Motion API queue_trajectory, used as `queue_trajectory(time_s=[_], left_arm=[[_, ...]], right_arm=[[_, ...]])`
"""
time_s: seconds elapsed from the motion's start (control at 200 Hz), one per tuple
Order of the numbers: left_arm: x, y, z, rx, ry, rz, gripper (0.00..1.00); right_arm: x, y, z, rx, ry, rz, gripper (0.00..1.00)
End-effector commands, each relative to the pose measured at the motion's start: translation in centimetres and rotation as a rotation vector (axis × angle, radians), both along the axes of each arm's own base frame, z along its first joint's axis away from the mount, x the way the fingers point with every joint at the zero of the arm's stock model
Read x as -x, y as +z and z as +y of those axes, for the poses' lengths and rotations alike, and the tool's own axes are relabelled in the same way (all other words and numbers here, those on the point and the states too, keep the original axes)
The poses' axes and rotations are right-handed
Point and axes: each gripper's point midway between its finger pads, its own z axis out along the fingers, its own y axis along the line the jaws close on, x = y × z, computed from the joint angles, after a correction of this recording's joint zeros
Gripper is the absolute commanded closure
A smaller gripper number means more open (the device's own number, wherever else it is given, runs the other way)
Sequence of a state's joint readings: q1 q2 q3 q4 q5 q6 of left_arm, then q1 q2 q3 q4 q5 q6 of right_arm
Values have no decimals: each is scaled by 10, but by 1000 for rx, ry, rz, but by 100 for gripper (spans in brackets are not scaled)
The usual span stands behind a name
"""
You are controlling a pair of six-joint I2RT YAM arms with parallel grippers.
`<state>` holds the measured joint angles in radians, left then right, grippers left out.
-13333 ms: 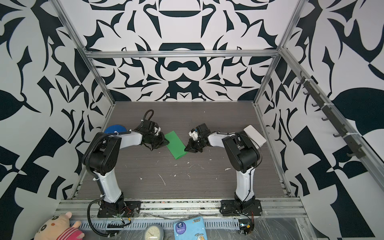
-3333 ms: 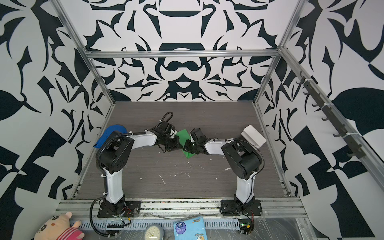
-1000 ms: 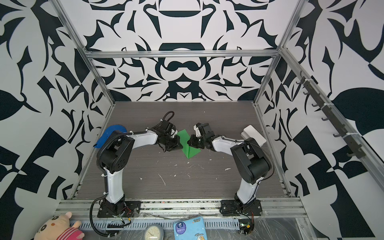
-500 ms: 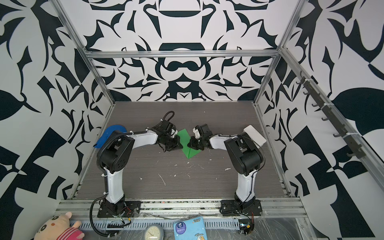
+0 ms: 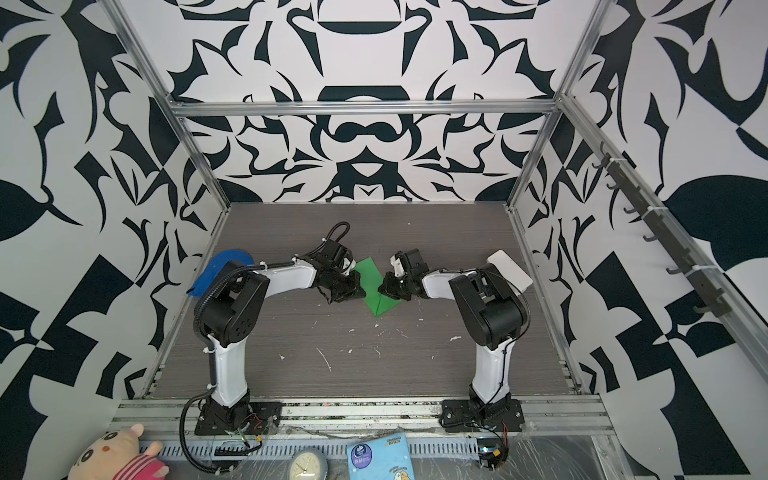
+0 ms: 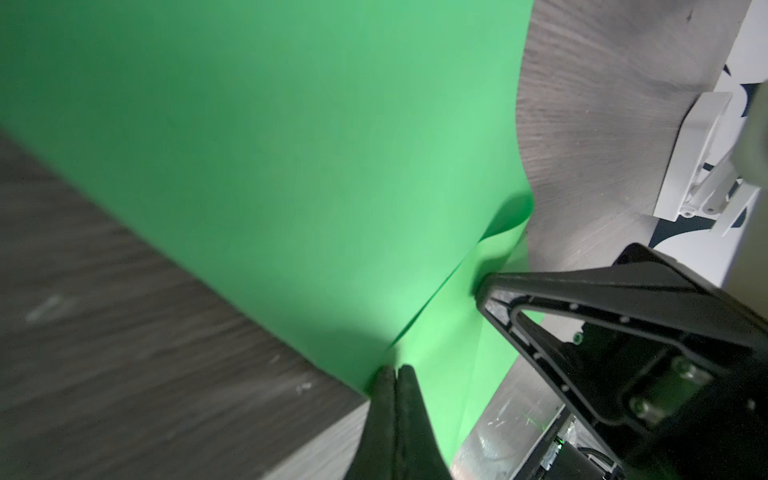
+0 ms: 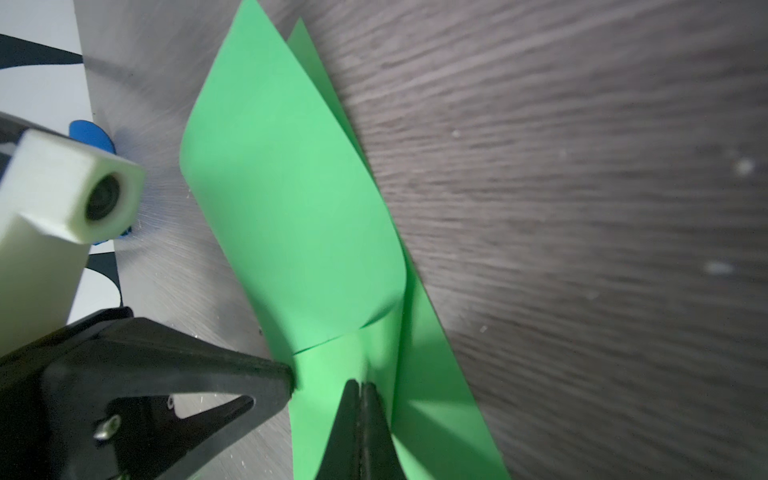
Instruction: Fold a paper plane with a square sheet of paper (pick it up from the middle)
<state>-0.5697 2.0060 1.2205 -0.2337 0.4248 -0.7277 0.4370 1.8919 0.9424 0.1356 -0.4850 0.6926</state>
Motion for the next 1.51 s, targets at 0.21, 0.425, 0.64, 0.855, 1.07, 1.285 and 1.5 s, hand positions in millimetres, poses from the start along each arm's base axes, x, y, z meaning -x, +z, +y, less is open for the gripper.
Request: queue_trajectory(time_s=[0.21, 0.425, 0.64, 0.855, 1.07, 1.285, 1.5], left_arm=[[1, -33, 21, -152, -16, 20, 100], [-1, -34, 20, -162, -42, 12, 100], [0, -37, 24, -182, -46, 12, 100], [-1, -38, 27, -201, -40, 9, 100], [-1, -37, 26, -195, -47, 7, 100], [0, -38, 26, -191, -52, 16, 100], [2, -42, 27, -198, -52, 25, 100]], right_arm=[[17, 47, 3, -71, 34, -71, 100], [39, 32, 20, -96, 64, 19, 100], [42, 6, 14, -55, 14, 86, 100], [59, -7, -1, -28, -19, 125, 100], [54, 25, -8, -26, -15, 41, 100], [24, 36, 15, -54, 35, 5, 100], [11, 11, 19, -37, 34, 45, 100]])
